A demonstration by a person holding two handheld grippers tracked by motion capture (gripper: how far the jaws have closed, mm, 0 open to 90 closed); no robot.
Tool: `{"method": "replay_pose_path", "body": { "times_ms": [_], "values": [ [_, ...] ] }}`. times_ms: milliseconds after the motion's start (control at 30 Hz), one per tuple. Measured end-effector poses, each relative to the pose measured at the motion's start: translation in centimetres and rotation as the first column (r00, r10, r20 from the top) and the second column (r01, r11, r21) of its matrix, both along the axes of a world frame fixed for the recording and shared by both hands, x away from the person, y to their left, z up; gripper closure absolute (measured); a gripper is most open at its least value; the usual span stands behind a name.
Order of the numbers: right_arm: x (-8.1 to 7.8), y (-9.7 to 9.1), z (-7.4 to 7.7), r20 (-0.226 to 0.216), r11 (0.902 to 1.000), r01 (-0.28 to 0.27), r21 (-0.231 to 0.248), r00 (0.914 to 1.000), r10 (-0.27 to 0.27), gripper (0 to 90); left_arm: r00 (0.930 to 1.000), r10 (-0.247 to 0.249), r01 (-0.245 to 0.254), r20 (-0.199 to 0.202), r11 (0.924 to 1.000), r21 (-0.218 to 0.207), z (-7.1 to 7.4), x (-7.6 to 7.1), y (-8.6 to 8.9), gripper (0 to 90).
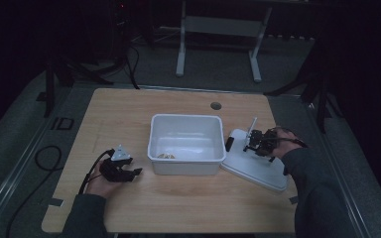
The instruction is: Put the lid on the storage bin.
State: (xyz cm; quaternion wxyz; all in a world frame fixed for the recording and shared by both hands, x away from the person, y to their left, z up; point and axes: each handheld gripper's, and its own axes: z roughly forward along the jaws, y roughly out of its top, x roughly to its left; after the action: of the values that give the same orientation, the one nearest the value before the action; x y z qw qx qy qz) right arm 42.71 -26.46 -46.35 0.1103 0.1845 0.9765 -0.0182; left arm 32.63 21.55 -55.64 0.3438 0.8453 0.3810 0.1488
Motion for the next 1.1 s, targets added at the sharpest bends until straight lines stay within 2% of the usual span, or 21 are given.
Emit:
{"method": "replay_pose_path", "body": {
  "times_ms": [1100],
  "values": [
    [-0.6, -0.9, 2.6, 0.012, 0.9987, -0.052, 0.004, 0.9986, 0.052, 84.3, 1.0, -0.002, 0.002, 0.001, 1.0, 0.0, 0.0, 0.0, 0.0, 39.7]
  ]
}}
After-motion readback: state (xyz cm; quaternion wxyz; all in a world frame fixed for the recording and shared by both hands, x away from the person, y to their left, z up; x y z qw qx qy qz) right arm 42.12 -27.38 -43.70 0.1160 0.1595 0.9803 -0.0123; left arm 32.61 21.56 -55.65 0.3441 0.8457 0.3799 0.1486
